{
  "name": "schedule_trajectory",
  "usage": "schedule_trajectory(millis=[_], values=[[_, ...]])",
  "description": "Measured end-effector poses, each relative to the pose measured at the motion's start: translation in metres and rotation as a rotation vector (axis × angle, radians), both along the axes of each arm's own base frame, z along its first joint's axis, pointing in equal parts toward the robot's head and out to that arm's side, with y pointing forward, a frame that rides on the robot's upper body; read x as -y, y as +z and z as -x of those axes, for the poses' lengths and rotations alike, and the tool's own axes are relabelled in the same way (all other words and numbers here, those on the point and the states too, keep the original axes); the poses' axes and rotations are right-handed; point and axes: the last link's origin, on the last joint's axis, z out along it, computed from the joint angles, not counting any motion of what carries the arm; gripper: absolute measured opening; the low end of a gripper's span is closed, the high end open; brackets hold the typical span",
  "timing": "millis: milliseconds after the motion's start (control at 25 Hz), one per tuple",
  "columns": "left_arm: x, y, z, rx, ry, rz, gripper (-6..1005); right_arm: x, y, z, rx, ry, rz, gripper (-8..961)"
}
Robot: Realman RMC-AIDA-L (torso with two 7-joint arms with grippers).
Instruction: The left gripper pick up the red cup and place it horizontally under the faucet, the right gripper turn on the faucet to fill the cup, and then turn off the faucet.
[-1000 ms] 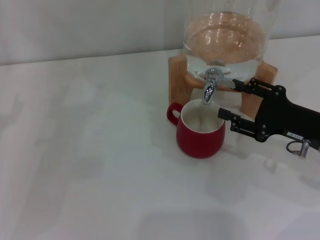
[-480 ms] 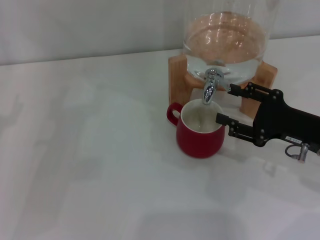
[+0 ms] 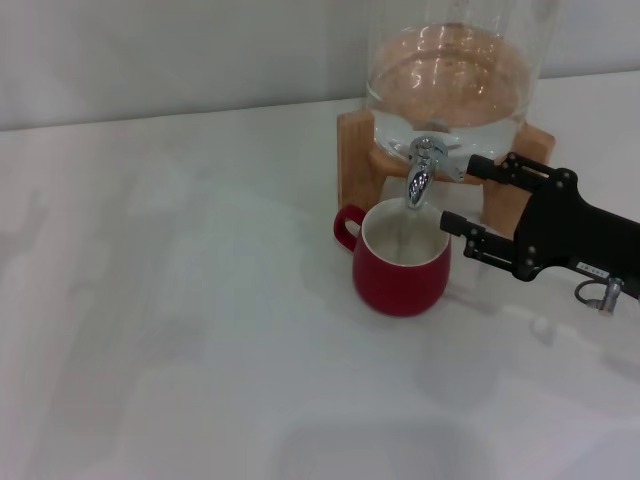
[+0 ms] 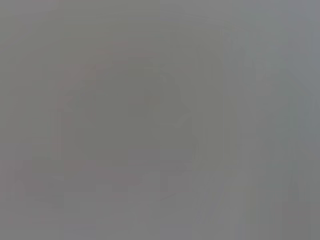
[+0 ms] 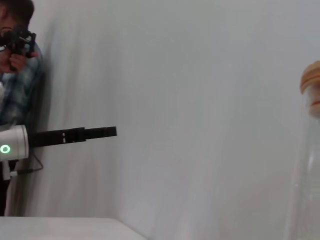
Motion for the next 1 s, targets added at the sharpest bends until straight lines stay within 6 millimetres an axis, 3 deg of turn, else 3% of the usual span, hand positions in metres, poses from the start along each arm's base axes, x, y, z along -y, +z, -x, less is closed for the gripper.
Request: schedule_trajectory(millis=[1000], values=[[0.002, -0.0001, -0.0029, 0.0, -0.015, -0.002, 884, -0.0033, 0.0001, 0.003, -0.033, -0.019, -0.043, 674]])
